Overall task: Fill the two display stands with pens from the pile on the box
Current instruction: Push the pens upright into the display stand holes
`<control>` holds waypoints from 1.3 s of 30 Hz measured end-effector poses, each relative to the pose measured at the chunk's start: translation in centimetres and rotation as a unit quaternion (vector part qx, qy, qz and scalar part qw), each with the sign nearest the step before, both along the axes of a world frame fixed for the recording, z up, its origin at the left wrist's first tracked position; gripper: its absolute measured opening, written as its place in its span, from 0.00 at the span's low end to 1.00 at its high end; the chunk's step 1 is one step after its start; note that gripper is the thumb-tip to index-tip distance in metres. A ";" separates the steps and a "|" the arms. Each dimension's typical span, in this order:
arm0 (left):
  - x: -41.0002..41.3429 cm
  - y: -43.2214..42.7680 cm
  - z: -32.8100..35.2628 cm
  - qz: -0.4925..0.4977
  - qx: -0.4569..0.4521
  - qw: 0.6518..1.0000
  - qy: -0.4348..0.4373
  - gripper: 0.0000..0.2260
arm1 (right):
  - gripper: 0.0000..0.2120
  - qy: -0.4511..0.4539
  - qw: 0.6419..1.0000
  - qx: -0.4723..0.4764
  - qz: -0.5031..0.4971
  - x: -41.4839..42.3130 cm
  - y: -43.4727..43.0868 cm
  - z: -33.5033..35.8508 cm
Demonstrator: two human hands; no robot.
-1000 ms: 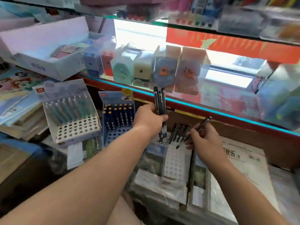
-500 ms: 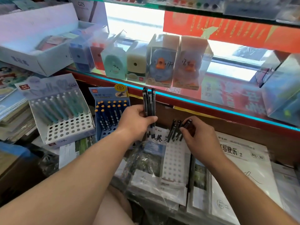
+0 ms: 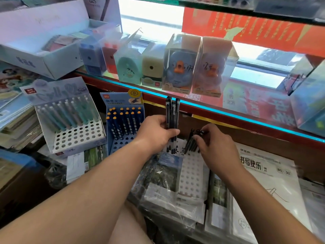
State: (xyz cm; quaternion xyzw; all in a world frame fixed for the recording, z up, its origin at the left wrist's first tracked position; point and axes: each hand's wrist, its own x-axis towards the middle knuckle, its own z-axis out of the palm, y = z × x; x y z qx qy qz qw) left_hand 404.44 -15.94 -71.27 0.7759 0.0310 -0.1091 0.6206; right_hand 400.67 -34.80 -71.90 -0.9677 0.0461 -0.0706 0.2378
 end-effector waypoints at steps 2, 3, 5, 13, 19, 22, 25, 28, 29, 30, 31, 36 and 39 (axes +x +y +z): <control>-0.1 0.0 0.1 -0.004 -0.003 1.000 0.001 0.07 | 0.13 -0.017 1.000 -0.017 0.001 -0.1 0.0 0.1; -0.2 -0.1 0.1 -0.005 -0.004 1.000 0.001 0.07 | 0.12 -0.023 0.999 -0.025 0.003 -0.1 0.0 0.0; -0.3 -0.1 0.2 -0.007 -0.003 1.000 -0.002 0.07 | 0.11 -0.030 0.999 -0.030 0.011 -0.1 -0.2 -0.1; -0.5 -0.3 0.3 -0.022 0.017 1.000 -0.006 0.07 | 0.11 -0.072 0.995 0.060 0.020 0.0 -0.2 -0.4; -0.6 -0.4 0.4 -0.024 0.018 1.000 -0.006 0.06 | 0.06 -0.058 0.988 0.141 -0.006 0.2 -0.1 0.4; -0.6 -0.4 0.4 -0.026 0.020 0.999 -0.003 0.06 | 0.05 -0.050 0.993 0.105 0.008 0.0 -0.1 0.3; -0.5 -0.4 0.3 -0.032 0.024 0.999 0.003 0.07 | 0.06 -0.065 0.995 0.072 0.018 -0.2 -0.1 -0.1; -0.5 -0.5 0.3 -0.039 0.027 0.999 0.010 0.08 | 0.08 -0.084 0.994 0.063 0.024 -0.3 -0.1 -0.5; -0.4 -0.5 0.3 -0.040 0.026 0.999 0.011 0.08 | 0.08 -0.089 0.994 0.055 0.026 -0.3 -0.1 -0.6; -0.5 -0.5 0.3 -0.041 0.024 0.999 0.014 0.08 | 0.07 -0.095 0.994 0.043 0.031 -0.3 -0.2 -0.6; -0.5 -0.6 0.4 -0.043 0.020 0.999 0.018 0.08 | 0.06 -0.101 0.994 0.031 0.037 -0.2 -0.2 -0.7; -0.8 -0.7 0.7 -0.064 0.011 0.998 0.021 0.09 | 0.06 -0.114 0.991 0.067 0.032 0.1 -0.3 -0.1; -1.1 -0.9 1.3 -0.102 -0.007 0.994 0.023 0.09 | 0.07 -0.140 0.966 0.216 0.012 0.0 0.0 1.7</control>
